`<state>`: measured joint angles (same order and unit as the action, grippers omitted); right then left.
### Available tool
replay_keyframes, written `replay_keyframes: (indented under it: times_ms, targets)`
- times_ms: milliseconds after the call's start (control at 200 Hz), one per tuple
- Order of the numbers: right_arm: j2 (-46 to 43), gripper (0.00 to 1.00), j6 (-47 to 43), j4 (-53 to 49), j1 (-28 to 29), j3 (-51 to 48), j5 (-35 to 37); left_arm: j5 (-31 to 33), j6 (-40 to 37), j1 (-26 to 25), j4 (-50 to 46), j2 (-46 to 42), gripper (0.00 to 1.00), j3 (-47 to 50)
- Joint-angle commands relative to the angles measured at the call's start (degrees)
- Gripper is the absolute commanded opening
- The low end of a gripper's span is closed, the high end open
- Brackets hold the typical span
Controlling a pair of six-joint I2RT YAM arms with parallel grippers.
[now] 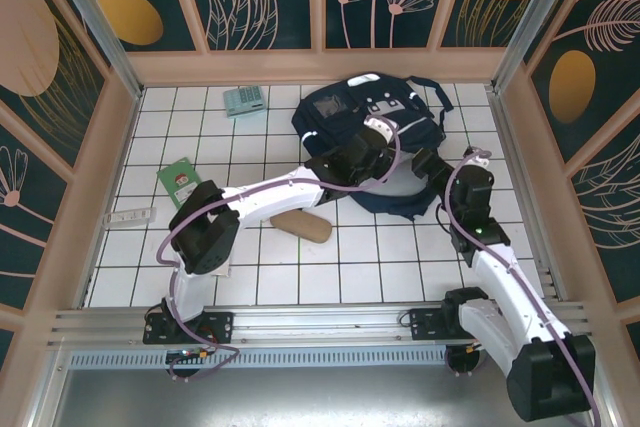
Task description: Pack books, pencil case, and school supplies into a backpack
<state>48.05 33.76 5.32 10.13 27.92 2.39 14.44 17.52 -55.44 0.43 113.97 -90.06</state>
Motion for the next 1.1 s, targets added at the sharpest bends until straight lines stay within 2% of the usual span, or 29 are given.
replay_keyframes:
  times_ms: [0, 60, 175, 235, 315, 596, 736, 911, 1091]
  targets:
    - [1.09, 0.99, -1.92, -1.54, 2.19, 1.85, -1.21, 2.09, 3.49, 1.23, 3.25, -5.42, 0.55, 3.27]
    - [2.15, 0.99, -2.35, -0.52, 4.44, 2.52, -1.29, 2.52, 4.91, 2.2, 3.44, -7.34, 0.65, 5.76]
    - [4.85, 0.99, -3.17, 1.17, 8.77, 4.09, 0.05, 3.84, 7.25, 4.81, 3.53, -11.47, 0.68, 10.61]
    - [6.72, 0.99, -3.41, 2.35, 10.84, 5.0, 0.36, 6.42, 8.43, 6.03, 3.44, -13.89, 0.86, 13.73]
    - [10.06, 0.99, -3.98, 3.73, 14.18, 6.76, 0.9, 9.44, 9.12, 7.97, 3.79, -17.61, 0.98, 18.0]
    - [23.46, 0.99, -6.72, 7.71, 24.53, 14.99, 2.18, 16.92, 16.34, 19.38, -0.32, -25.7, 0.99, 28.99]
    - [28.85, 0.99, -8.28, 8.72, 28.44, 19.17, 2.0, 19.34, 20.63, 27.83, -3.53, -28.04, 0.98, 32.63]
    - [33.41, 0.99, -9.23, 9.92, 31.79, 22.37, 0.73, 18.19, 23.26, 37.31, -6.03, -27.81, 0.98, 33.99]
    - [35.43, 0.99, -9.32, 11.38, 33.62, 23.15, -0.86, 16.59, 23.91, 45.77, -6.93, -23.5, 0.98, 34.01]
